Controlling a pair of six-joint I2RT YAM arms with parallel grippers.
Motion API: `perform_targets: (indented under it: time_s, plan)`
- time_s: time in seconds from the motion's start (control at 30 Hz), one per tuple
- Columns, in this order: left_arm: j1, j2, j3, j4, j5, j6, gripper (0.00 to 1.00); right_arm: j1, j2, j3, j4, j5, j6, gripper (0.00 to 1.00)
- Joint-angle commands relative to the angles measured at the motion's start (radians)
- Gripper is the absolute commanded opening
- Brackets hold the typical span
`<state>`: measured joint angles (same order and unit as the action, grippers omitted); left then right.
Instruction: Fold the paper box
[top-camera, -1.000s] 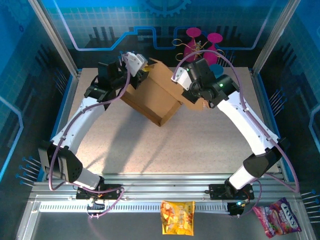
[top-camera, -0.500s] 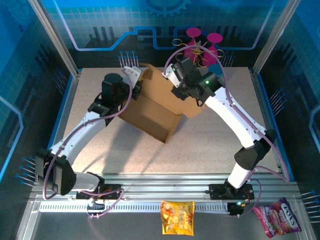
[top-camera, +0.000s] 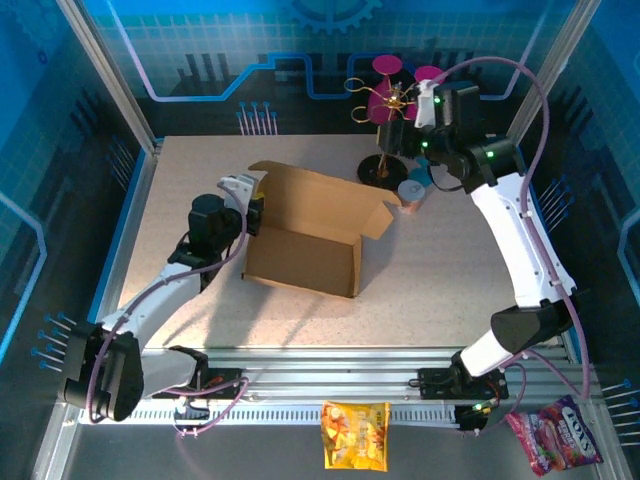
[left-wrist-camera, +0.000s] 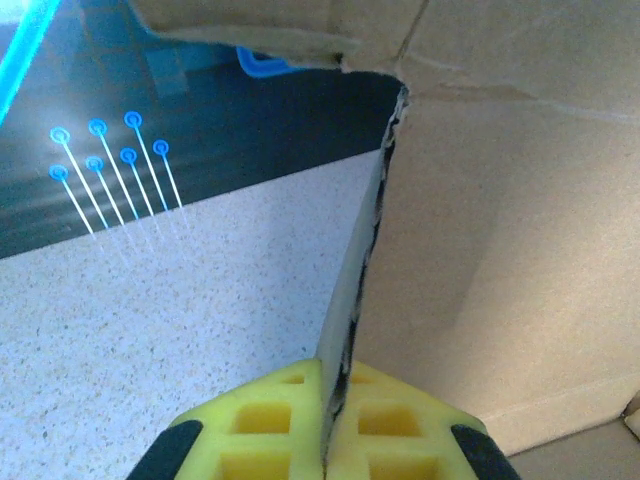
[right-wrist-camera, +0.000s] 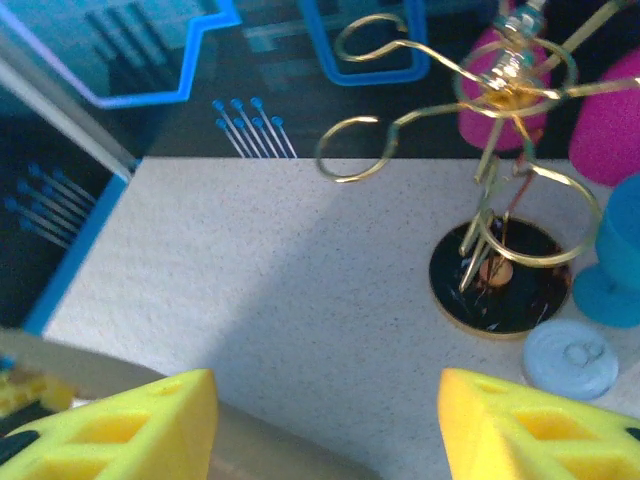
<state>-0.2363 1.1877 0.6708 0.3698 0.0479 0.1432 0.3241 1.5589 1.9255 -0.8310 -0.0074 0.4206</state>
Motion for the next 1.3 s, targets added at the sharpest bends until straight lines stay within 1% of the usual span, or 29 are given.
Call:
perform_targets:
  time_s: [0.0,0.13,0.23,0.4,0.53,0.67,0.77,0.83,0.97,1.13,1.27]
  plan:
    - [0.009,-0.035,-0.046,0.145,-0.014,-0.05,0.0,-0.046,0.017,-0.049,-0.011,-0.056,0.271,0.6]
    - [0.014,-0.041,-0.099,0.209,-0.011,-0.077,0.0,-0.104,0.035,-0.139,0.01,-0.127,0.436,0.6]
    - [0.016,-0.048,-0.152,0.287,-0.019,-0.088,0.0,-0.11,0.032,-0.201,0.04,-0.152,0.521,0.6]
    - [0.021,-0.045,-0.177,0.324,-0.033,-0.124,0.0,-0.111,-0.004,-0.364,0.121,-0.214,0.673,0.61]
    - [0.022,-0.033,-0.187,0.354,-0.036,-0.142,0.0,-0.119,-0.021,-0.476,0.203,-0.259,0.756,0.63]
    - [0.025,-0.016,-0.19,0.372,-0.034,-0.153,0.0,-0.124,0.001,-0.522,0.254,-0.316,0.802,0.63]
    - [0.026,-0.005,-0.186,0.377,-0.041,-0.164,0.0,-0.123,0.005,-0.568,0.292,-0.369,0.872,0.64]
    - [0.026,0.004,-0.181,0.379,-0.047,-0.17,0.0,-0.123,-0.014,-0.606,0.322,-0.405,0.926,0.64]
    - [0.026,0.017,-0.178,0.393,-0.059,-0.18,0.0,-0.124,-0.058,-0.657,0.339,-0.426,0.986,0.65]
    - [0.026,0.035,-0.173,0.403,-0.067,-0.195,0.0,-0.115,-0.085,-0.748,0.455,-0.501,1.137,0.65]
    - [0.026,0.047,-0.171,0.415,-0.067,-0.209,0.0,-0.108,-0.112,-0.782,0.487,-0.51,1.204,0.66]
